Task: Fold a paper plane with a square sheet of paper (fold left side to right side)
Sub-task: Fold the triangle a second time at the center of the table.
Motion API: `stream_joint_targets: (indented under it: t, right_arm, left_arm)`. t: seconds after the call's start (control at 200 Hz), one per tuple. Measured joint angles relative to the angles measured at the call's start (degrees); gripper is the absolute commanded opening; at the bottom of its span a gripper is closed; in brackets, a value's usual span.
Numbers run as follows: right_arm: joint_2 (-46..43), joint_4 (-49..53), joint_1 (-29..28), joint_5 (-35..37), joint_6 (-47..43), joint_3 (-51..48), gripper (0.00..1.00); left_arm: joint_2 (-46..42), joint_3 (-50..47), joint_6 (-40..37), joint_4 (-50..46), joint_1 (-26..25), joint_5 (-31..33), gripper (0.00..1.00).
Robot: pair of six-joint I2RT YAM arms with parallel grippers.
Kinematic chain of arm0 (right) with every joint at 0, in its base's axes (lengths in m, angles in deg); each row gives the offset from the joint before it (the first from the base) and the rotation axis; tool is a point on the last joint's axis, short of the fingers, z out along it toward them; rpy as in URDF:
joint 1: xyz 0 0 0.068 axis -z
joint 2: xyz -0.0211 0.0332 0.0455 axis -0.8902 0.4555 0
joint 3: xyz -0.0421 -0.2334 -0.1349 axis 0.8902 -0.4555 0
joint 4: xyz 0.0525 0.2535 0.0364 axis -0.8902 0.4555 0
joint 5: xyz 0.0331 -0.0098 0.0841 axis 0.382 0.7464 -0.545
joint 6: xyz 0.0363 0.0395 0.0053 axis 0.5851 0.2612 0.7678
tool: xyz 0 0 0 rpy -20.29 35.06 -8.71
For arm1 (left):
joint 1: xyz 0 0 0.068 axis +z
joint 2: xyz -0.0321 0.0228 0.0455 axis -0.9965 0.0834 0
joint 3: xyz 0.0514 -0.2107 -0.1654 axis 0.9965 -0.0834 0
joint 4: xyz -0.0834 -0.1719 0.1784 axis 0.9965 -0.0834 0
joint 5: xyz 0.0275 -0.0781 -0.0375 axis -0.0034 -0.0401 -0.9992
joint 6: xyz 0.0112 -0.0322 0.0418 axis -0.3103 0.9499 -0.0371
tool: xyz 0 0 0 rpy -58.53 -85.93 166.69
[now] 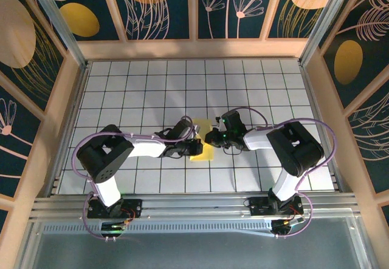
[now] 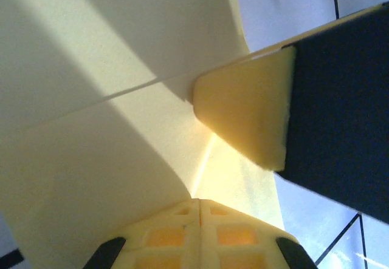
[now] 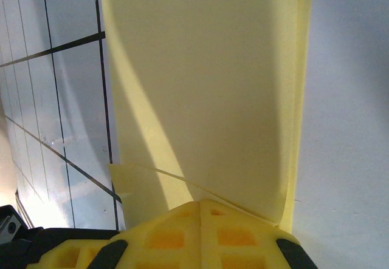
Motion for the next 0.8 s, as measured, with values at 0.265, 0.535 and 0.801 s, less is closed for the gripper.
stream_joint_targets:
  t: [0.265,0.535,0.801]
  right_arm:
    - [0.0,0.4,0.1,0.0,-0.2,0.2,0.00]
    - [0.0,1.2,0.1,0.0,-0.6,0.6,0.00]
    - [0.0,1.2,0.1,0.0,-0.8,0.6,0.00]
  left_arm:
    - [-2.6,-3.2,0.0,0.2,0.0,-0.2,0.00]
    - [-5.6,-6.1,0.0,-0.5,0.0,0.0,0.00]
    - [-8.2,-6.4,0.0,-3.7,0.0,0.7,0.00]
